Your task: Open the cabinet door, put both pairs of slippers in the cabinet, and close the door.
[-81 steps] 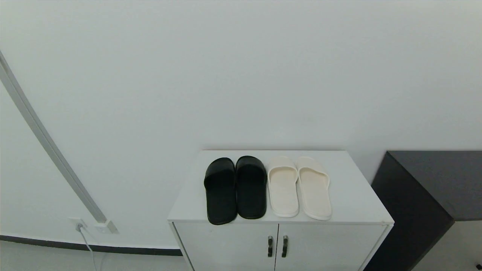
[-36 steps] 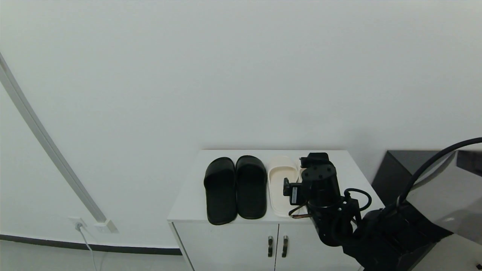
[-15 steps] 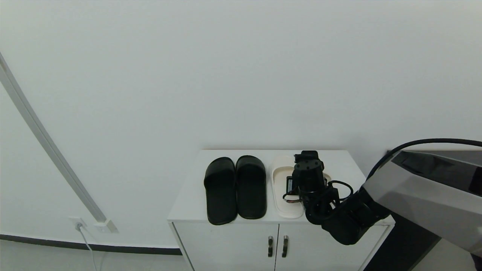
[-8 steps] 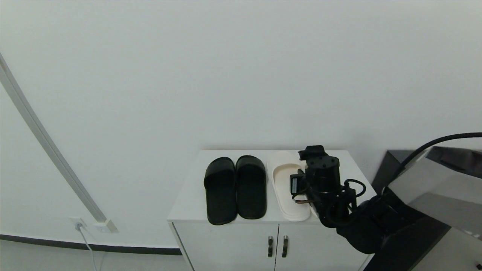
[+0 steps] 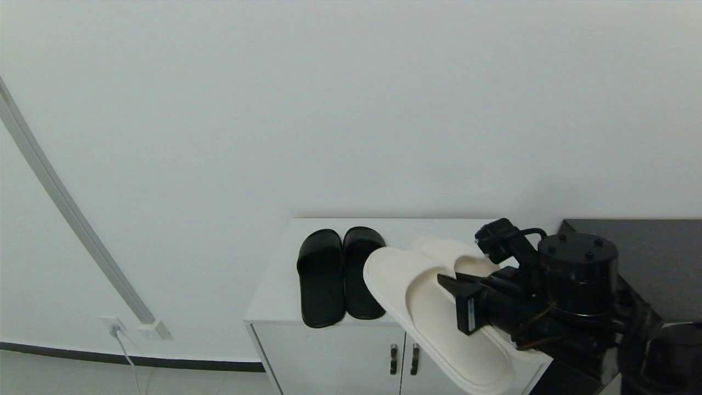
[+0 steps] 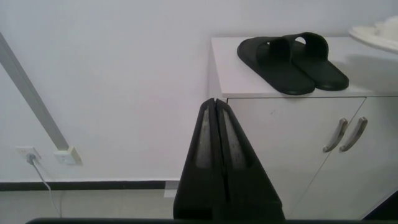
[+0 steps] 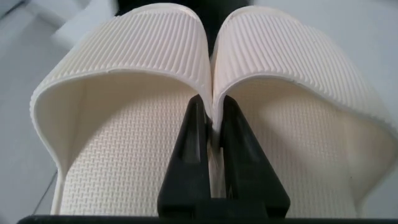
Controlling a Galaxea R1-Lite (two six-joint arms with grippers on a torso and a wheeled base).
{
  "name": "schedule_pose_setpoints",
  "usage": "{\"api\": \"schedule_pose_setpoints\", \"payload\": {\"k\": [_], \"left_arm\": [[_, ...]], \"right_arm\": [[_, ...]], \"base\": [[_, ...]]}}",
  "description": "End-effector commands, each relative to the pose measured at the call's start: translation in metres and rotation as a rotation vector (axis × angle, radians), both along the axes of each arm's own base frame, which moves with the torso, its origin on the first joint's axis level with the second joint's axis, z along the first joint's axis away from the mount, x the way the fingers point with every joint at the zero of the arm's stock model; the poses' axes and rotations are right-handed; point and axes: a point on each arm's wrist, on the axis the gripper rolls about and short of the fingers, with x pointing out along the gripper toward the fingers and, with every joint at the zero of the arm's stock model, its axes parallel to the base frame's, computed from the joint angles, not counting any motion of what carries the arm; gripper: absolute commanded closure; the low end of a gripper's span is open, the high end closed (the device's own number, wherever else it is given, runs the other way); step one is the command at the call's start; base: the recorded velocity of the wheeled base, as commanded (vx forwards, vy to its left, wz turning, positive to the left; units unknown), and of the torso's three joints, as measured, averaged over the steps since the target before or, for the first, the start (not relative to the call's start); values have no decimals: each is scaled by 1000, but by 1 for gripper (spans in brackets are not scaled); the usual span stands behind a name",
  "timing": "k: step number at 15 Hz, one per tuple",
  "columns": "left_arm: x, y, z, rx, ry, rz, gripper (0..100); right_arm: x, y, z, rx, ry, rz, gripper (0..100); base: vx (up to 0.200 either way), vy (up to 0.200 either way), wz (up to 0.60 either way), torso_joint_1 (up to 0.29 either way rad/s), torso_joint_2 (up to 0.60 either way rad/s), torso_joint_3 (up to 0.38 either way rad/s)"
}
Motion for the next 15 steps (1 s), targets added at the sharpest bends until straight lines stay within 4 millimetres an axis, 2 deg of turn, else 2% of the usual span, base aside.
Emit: {"api": "schedule_pose_setpoints", "payload": {"k": [1, 5, 15], "left_arm": [[0, 0, 0, 0, 0, 1, 100], [0, 0, 0, 0, 0, 1, 100], [0, 0, 0, -3, 0, 1, 100]], "right_arm": [[-31, -21, 24, 33, 17, 118, 100], [-40, -25, 21, 7, 77, 180, 100], [-45, -28, 14, -1, 100, 226, 100]], "base": [[0, 0, 0, 0, 0, 0], [0, 0, 0, 0, 0, 0], [-200, 0, 0, 1, 0, 1]]}}
